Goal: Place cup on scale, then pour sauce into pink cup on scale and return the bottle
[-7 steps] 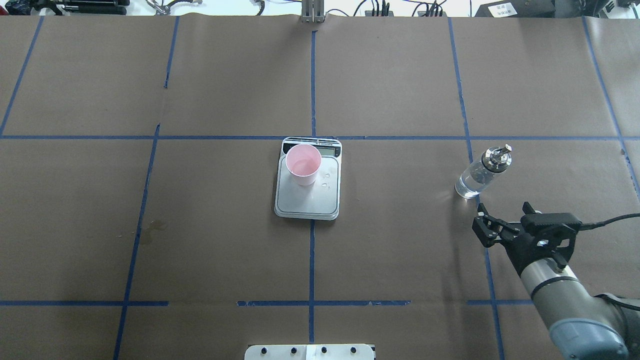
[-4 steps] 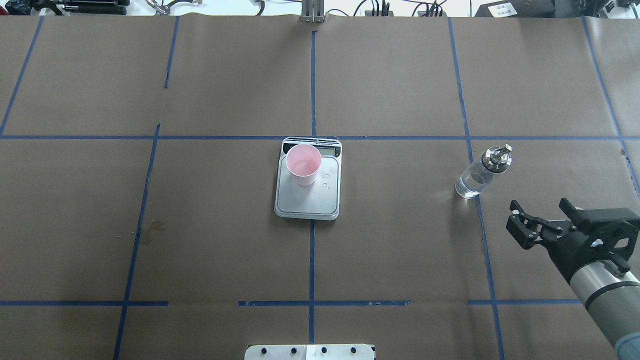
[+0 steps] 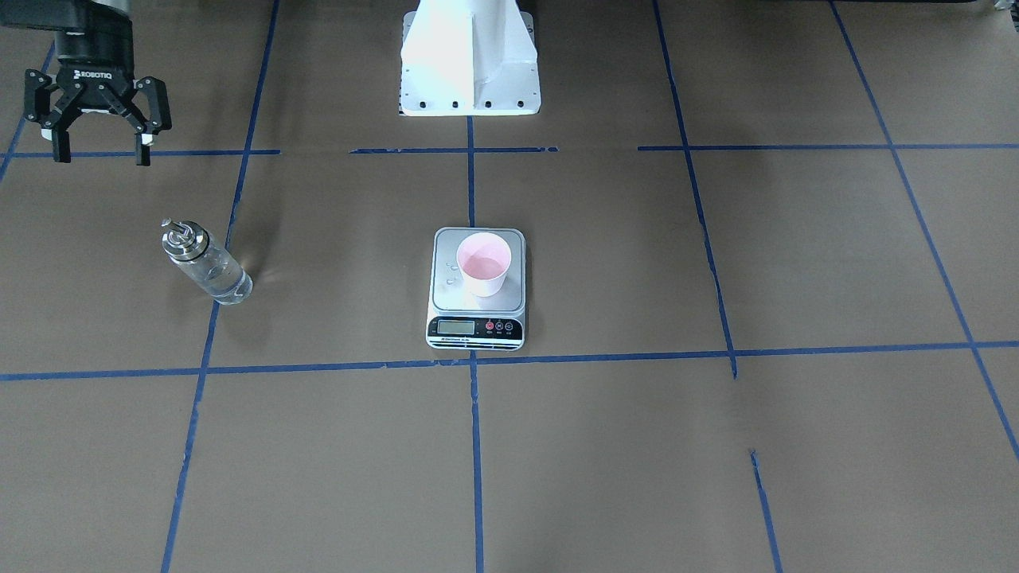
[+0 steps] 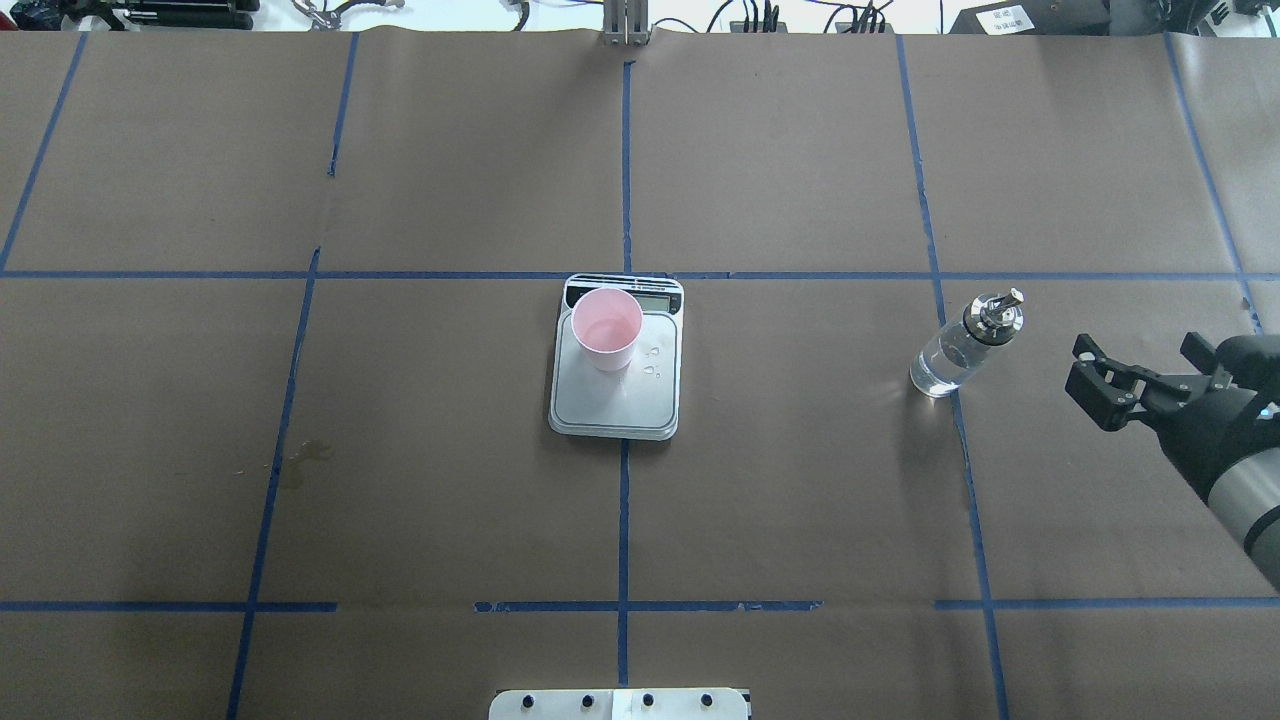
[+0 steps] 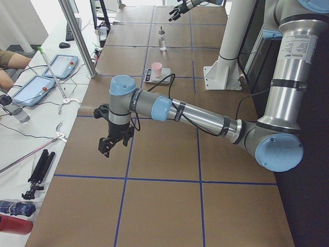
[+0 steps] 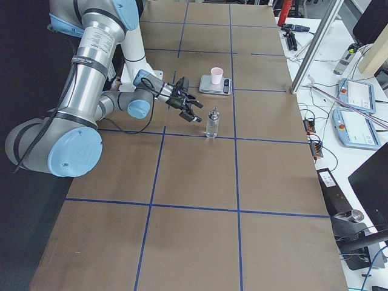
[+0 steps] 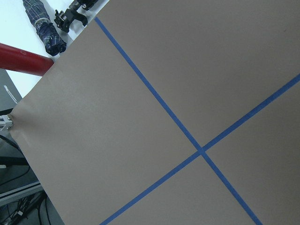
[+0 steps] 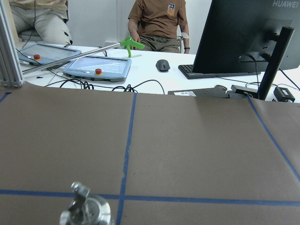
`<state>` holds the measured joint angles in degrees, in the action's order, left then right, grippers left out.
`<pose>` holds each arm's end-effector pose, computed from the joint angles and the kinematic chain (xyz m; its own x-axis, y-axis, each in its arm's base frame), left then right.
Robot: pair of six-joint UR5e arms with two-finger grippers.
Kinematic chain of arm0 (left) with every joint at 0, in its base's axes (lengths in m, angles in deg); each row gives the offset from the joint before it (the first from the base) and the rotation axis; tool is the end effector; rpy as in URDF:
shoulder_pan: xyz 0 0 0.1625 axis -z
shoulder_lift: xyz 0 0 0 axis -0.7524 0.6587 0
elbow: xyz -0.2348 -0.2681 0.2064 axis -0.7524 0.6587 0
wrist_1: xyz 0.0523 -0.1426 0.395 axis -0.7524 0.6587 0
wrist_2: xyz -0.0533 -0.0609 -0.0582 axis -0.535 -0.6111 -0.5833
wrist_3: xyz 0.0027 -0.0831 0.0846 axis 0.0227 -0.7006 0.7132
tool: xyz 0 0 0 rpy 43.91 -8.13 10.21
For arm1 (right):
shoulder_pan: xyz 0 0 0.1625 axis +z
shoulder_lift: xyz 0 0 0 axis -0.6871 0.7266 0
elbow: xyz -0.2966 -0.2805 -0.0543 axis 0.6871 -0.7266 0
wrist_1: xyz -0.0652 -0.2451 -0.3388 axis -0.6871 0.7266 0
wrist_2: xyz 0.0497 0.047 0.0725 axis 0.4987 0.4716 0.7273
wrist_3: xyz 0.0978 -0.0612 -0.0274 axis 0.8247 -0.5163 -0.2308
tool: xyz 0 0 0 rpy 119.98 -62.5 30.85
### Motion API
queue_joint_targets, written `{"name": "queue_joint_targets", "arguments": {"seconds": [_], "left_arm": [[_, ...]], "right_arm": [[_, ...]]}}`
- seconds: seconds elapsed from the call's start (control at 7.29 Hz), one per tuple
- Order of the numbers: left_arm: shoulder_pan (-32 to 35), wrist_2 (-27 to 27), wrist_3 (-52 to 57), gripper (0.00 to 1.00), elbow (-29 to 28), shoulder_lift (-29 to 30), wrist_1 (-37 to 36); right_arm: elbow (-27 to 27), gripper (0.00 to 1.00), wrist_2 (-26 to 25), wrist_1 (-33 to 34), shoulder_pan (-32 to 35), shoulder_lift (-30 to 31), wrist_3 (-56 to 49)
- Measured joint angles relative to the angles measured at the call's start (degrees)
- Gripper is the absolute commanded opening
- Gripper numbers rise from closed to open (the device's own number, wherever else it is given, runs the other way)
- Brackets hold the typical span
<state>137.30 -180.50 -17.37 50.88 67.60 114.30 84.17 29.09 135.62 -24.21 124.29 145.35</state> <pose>-0.0608 -0.5645 0.5161 0.7567 0.5942 -0.2728 -0.4297 0.7664 0.4775 -0.2424 -0.3083 0.3892 0.7857 0.0370 0.6175 -0.5206 0.5788 0.6277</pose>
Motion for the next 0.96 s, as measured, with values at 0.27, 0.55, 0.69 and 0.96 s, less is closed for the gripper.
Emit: {"name": "queue_joint_targets", "arguments": {"seconds": [0.27, 0.55, 0.69, 0.96], "left_arm": [[0.00, 0.00, 0.00, 1.00, 0.29, 0.05, -0.02], [0.00, 0.00, 0.00, 1.00, 0.85, 0.01, -0.03], [0.00, 0.00, -0.02, 1.00, 1.04, 0.00, -0.03], [-0.01, 0.00, -0.08, 1.00, 1.12, 0.09, -0.03]], "right_arm": [[0.49, 1.00, 13.41, -0.17, 12.18, -1.44, -8.49], [0.03, 1.00, 31.56, -0.21, 26.11, -2.40, -18.60], [-1.88, 1.00, 43.34, -0.20, 35.01, -3.51, -26.32], [-12.16, 1.00, 66.51, 0.09, 53.29, -8.57, -44.59]]}}
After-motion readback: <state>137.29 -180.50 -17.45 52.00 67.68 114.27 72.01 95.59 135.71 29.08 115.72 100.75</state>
